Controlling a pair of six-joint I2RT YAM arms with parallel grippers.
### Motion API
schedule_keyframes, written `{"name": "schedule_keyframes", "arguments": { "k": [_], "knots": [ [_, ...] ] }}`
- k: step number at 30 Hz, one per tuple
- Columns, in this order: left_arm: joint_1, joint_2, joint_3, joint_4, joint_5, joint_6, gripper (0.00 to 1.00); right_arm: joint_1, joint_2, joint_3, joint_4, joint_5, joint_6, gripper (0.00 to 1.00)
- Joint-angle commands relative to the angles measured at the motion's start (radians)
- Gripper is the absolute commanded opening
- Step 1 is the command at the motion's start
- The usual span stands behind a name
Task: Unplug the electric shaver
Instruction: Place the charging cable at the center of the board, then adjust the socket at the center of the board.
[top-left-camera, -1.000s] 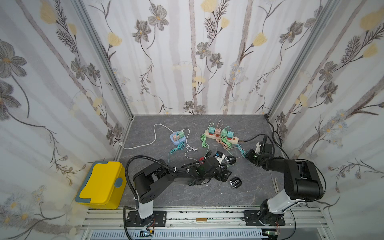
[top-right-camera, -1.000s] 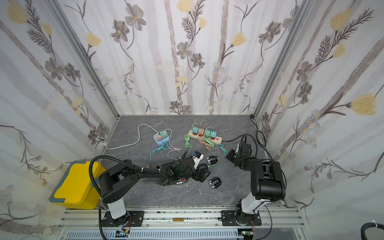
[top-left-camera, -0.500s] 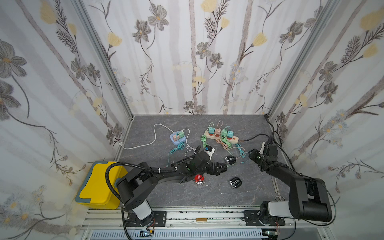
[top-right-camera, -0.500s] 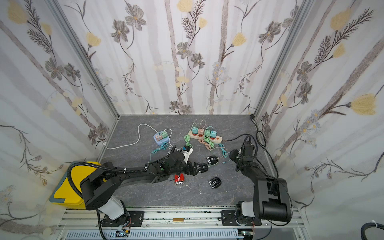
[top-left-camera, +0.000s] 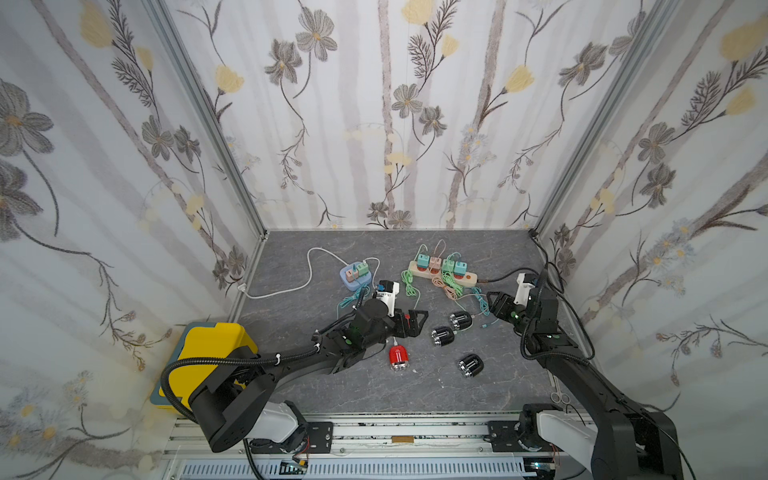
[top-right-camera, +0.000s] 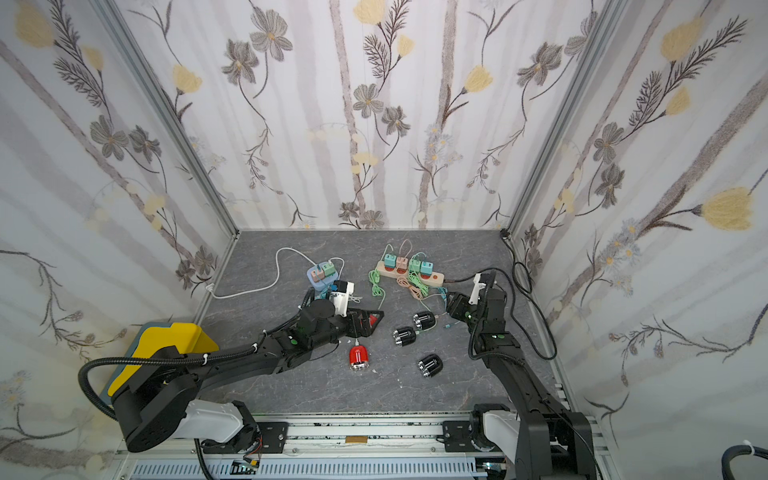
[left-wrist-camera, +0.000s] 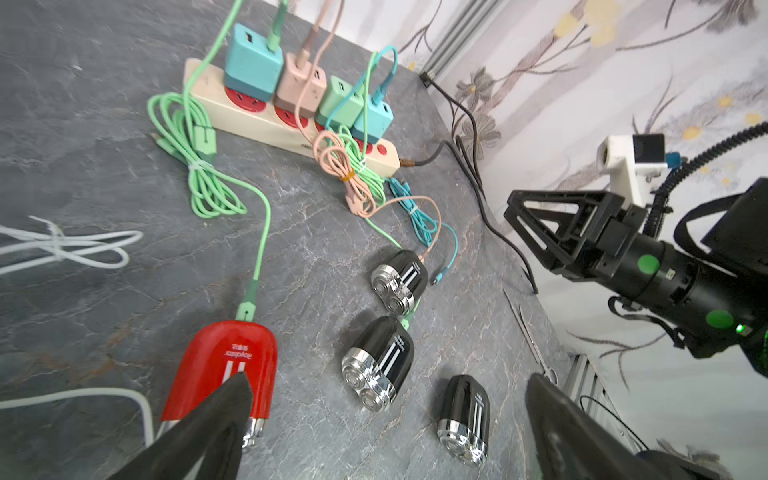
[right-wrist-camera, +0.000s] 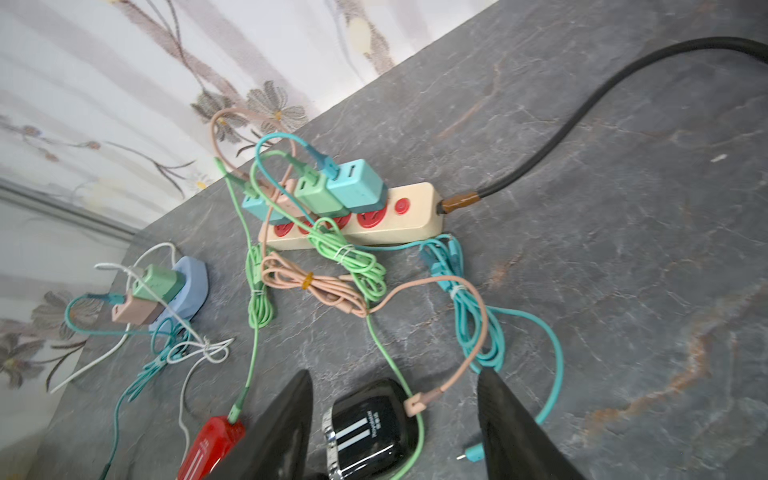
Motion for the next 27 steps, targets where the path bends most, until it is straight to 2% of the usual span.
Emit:
{"name": "schedule_keyframes", "arguments": {
  "k": [1,5,9,15,20,24,27],
  "knots": [
    [0.025,-0.026,-0.014,0.058,-0.014,-0.008,1.00,0.032,0.019,0.032,0.033,-0.014,-0.043,0.63],
    [0.075,-0.013,-0.011,0.103,0.042,-0.004,1.00,0.057,0.094,0.079,0.067,-0.020,-0.050,0.63],
    [0.133,0.059,0.045,0.167,0.101,0.031,1.00,0.081,0.173,0.117,0.124,-0.015,-0.070,0.63],
    [0.142,0.100,0.143,0.096,0.078,0.105,1.00,0.085,0.188,0.178,0.083,0.054,-0.105,0.64],
    [0.142,0.131,0.176,0.077,0.055,0.160,1.00,0.086,0.230,0.162,0.127,0.012,-0.137,0.64],
    [0.142,0.161,0.171,0.101,0.068,0.112,1.00,0.085,0.269,0.161,0.175,-0.083,-0.154,0.64],
    [0.132,0.159,0.192,0.068,0.089,0.031,1.00,0.085,0.302,0.228,0.061,-0.080,-0.180,0.63]
  ]
}}
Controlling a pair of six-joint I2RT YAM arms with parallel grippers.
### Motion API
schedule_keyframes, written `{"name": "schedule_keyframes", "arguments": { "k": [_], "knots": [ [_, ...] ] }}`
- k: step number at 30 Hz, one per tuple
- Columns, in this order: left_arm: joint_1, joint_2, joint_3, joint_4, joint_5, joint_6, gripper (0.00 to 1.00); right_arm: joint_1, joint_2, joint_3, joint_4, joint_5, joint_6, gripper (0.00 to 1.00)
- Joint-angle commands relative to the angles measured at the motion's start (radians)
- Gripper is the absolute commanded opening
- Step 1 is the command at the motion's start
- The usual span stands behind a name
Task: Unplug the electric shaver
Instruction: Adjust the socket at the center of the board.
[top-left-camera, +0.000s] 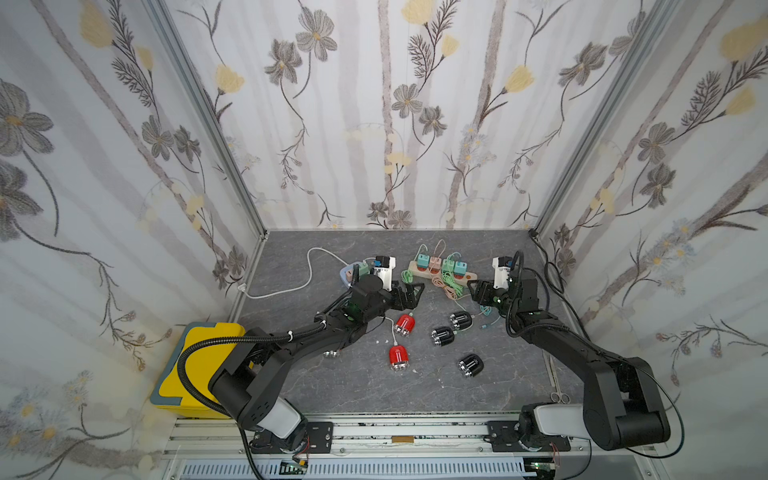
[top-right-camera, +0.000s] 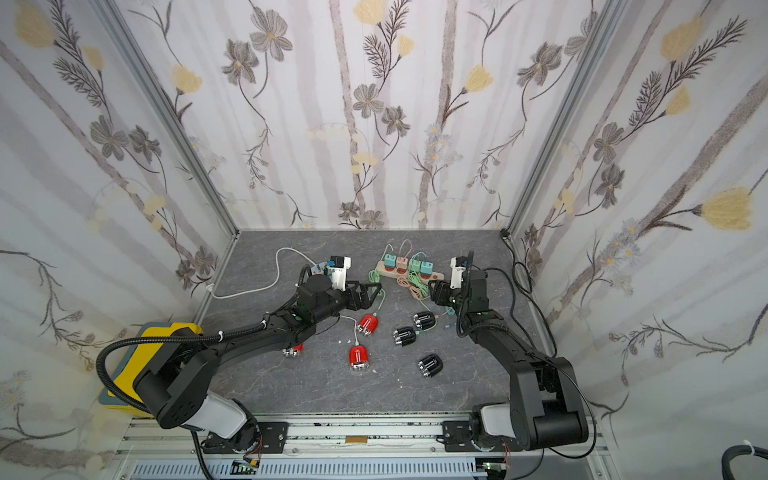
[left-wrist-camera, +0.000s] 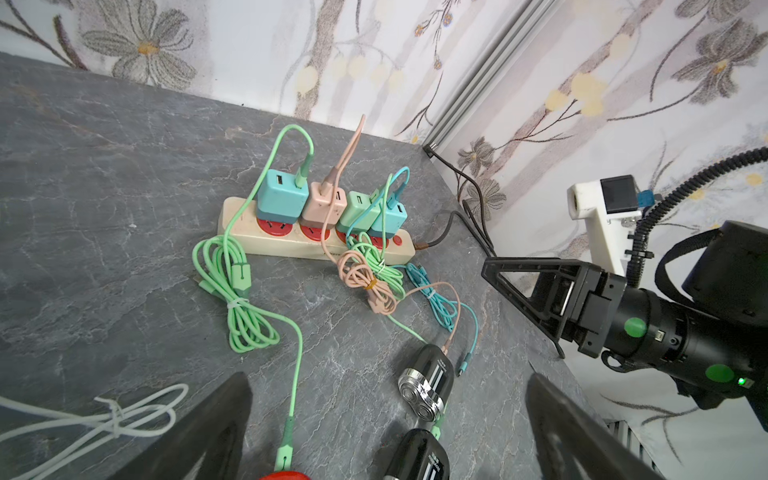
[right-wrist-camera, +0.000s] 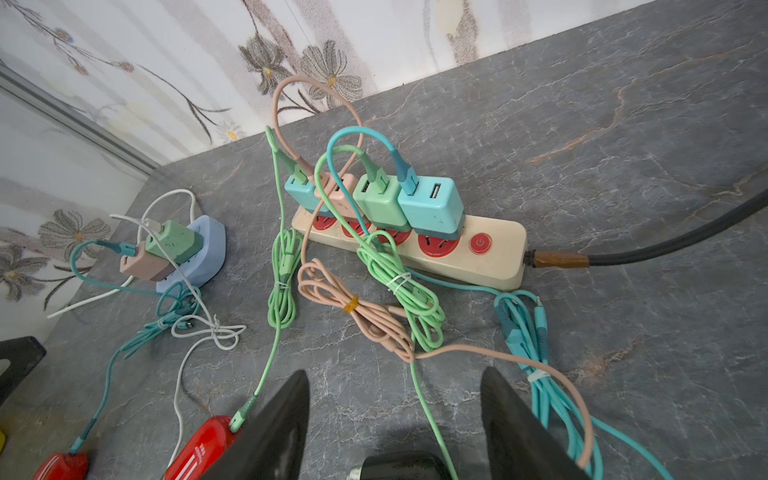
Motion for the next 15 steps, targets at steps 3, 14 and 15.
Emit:
{"name": "schedule_keyframes", "arguments": {
  "k": [3,14,15],
  "knots": [
    [-0.029,-0.009,-0.001,-0.014,-0.024,-0.088,1.00,0.000,0.054,0.055,-0.049,-0.010,-0.049,0.57],
    [-0.031,-0.003,-0.006,-0.014,0.011,-0.139,1.00,-0.003,0.218,0.238,-0.107,-0.020,-0.104,0.51],
    [-0.031,-0.002,-0.011,-0.002,0.023,-0.143,1.00,-0.004,0.229,0.255,-0.114,-0.019,-0.115,0.52]
  ]
}}
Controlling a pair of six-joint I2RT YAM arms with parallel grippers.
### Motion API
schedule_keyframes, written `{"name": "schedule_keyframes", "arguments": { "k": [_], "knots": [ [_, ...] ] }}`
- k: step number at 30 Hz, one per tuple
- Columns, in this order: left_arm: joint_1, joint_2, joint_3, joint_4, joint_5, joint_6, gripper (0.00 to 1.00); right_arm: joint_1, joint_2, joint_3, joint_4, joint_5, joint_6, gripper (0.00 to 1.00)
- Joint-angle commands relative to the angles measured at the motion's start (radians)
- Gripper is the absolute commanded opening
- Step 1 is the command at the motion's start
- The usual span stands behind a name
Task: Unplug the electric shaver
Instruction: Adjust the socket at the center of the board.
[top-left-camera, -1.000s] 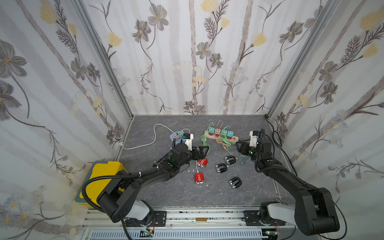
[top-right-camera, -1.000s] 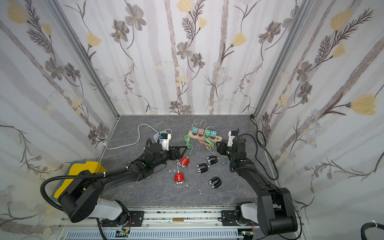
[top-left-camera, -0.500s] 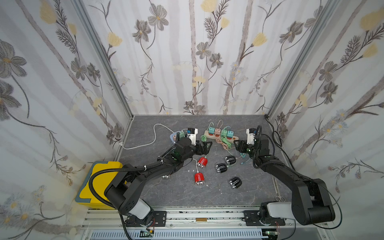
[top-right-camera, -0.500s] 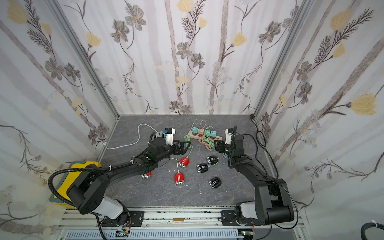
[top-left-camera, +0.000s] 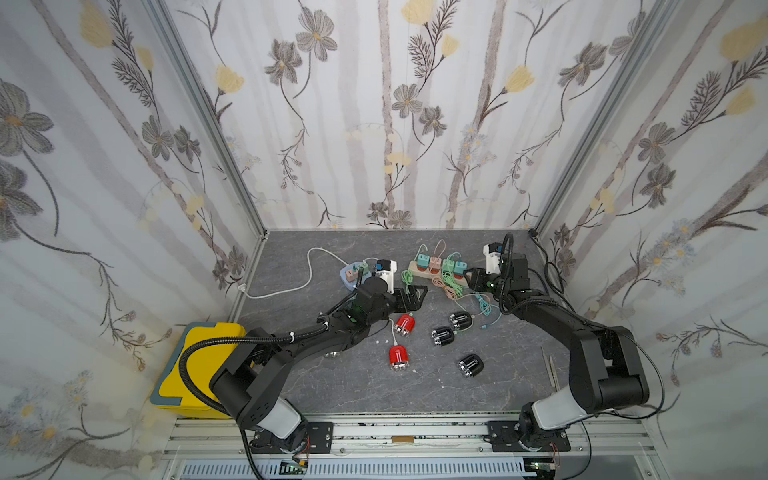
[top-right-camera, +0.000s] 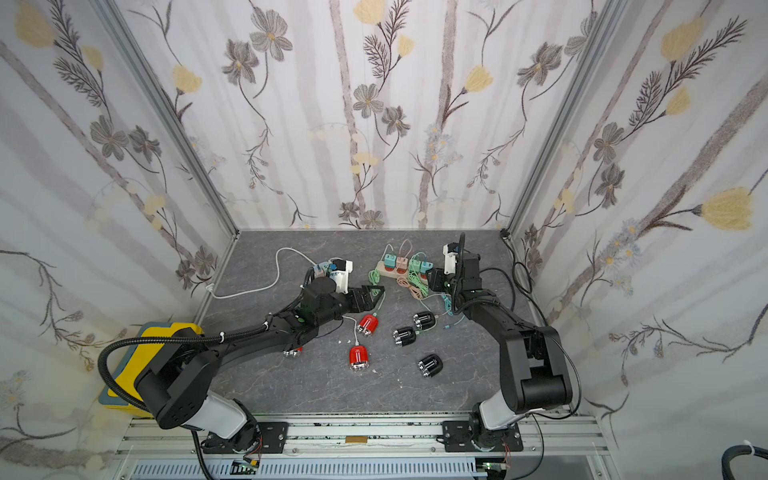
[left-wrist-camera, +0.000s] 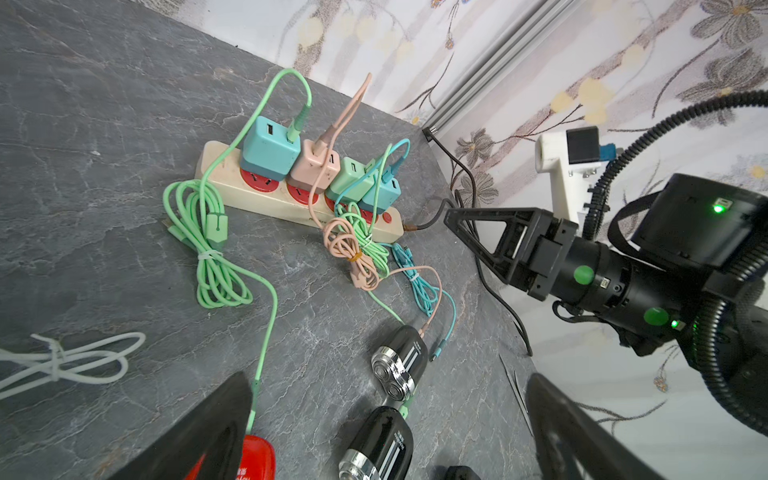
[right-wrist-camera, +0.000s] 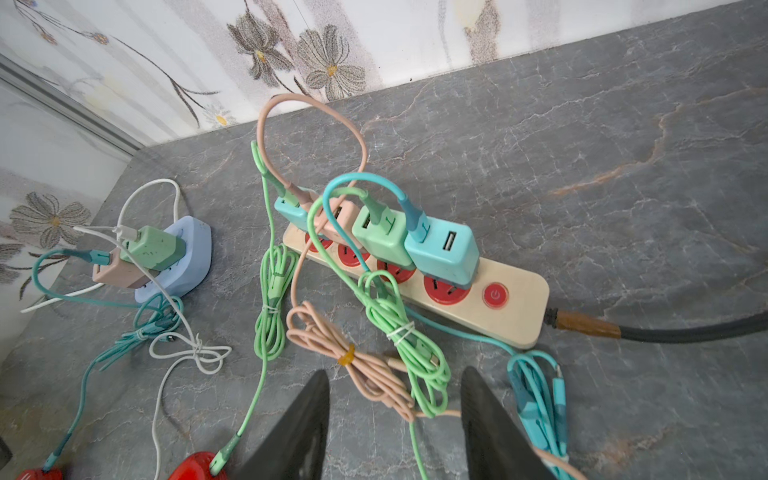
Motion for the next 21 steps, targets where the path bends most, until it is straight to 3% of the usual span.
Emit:
{"name": "schedule_keyframes", "arguments": {
  "k": [1,14,21],
  "knots": [
    [0.001,0.002,-0.020,0.059,0.038,-0.028,1.00,-0.006,0.053,0.053,-0.034,-0.010,-0.064,0.53],
    [0.000,0.027,-0.085,0.226,0.075,-0.065,1.00,-0.025,0.262,0.296,-0.169,-0.013,-0.258,0.61],
    [-0.011,0.049,-0.064,0.244,0.126,-0.040,1.00,-0.023,0.317,0.329,-0.136,-0.001,-0.287,0.64]
  ]
}}
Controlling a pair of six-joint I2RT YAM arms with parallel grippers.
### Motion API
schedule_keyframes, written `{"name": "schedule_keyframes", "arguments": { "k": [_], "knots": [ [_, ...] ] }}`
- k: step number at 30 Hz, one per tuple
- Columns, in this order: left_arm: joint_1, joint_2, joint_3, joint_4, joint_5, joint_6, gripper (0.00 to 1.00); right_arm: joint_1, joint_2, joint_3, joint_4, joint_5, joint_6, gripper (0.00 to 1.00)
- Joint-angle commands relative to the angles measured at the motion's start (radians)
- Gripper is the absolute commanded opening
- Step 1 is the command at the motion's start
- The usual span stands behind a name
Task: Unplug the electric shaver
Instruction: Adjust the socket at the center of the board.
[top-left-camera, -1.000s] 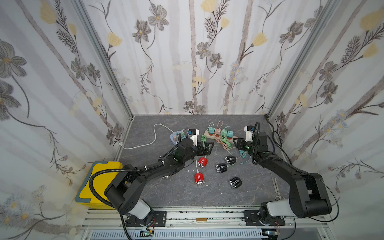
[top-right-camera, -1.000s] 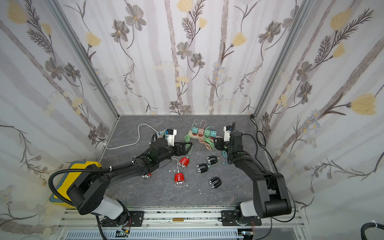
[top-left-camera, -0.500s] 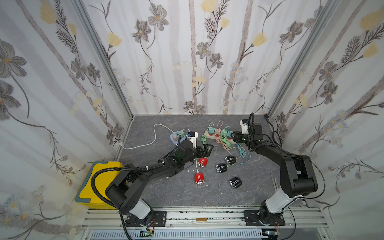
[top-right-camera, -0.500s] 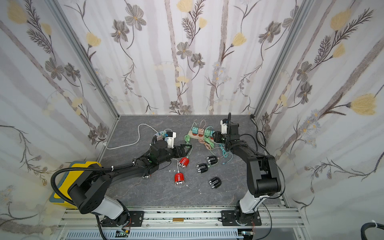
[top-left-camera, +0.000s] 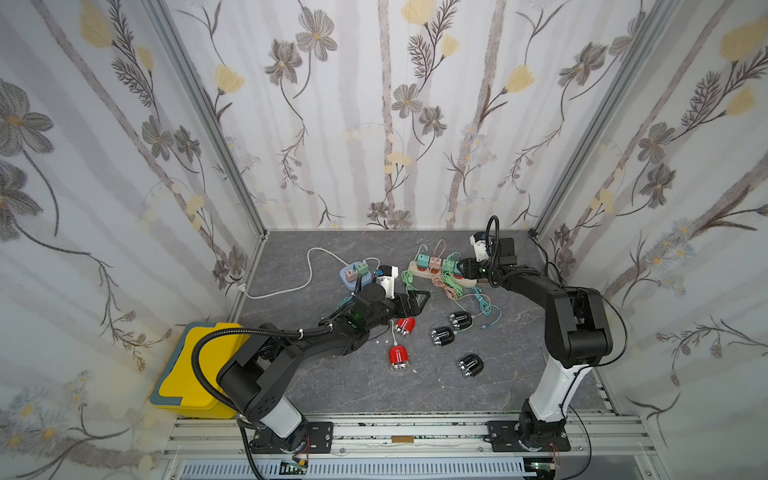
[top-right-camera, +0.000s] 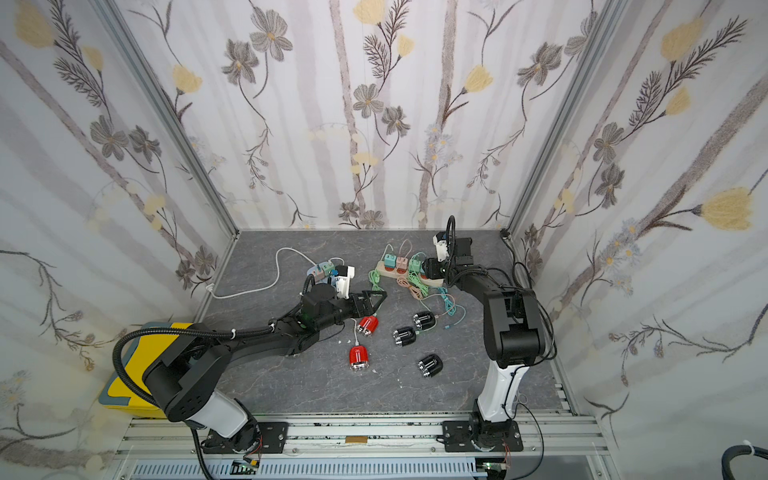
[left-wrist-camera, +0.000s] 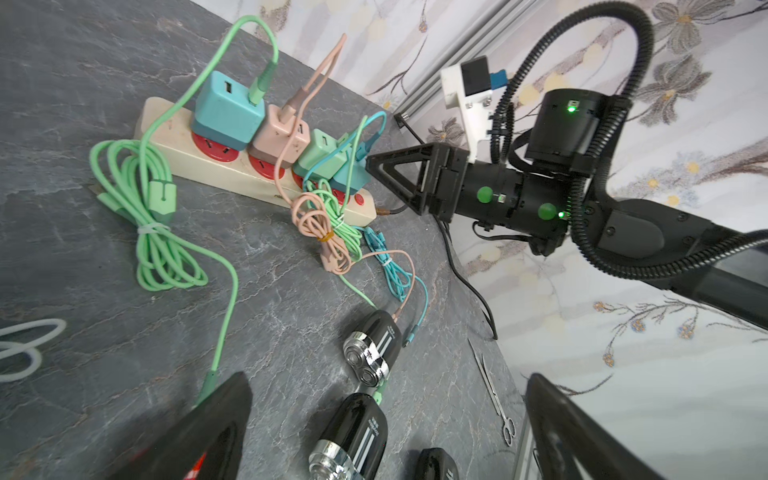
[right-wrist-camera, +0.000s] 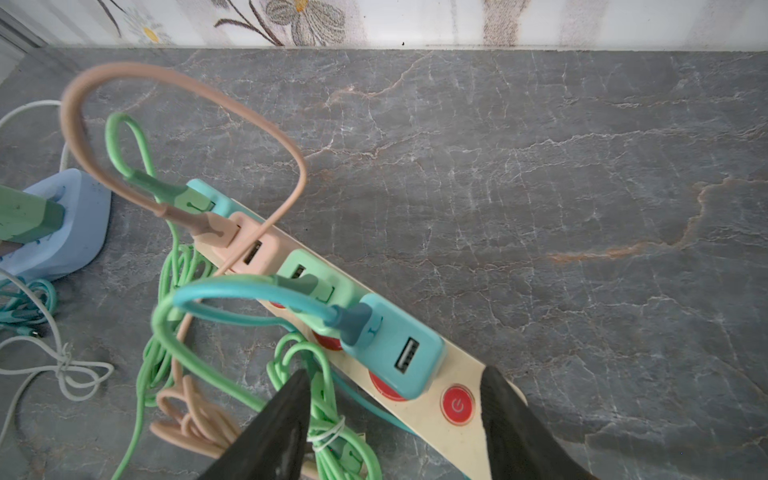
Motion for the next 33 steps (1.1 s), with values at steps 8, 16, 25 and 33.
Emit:
{"name": "schedule_keyframes", "arguments": {
  "k": [8,16,25,33],
  "knots": [
    [-0.009,0.035,0.020,0.060,0.047,0.025,1.00,0.002,0.078,0.093,-0.020,-0.038,-0.080,0.69],
    [-0.008,0.045,0.028,0.060,0.063,0.034,1.00,0.005,0.124,0.161,-0.076,-0.077,-0.129,0.68],
    [-0.009,0.037,-0.009,0.110,0.058,0.004,1.00,0.011,0.165,0.216,-0.136,-0.145,-0.154,0.66],
    [-0.008,0.032,-0.014,0.090,0.046,0.019,1.00,0.049,0.132,0.138,-0.111,-0.106,-0.093,0.61]
  ]
}}
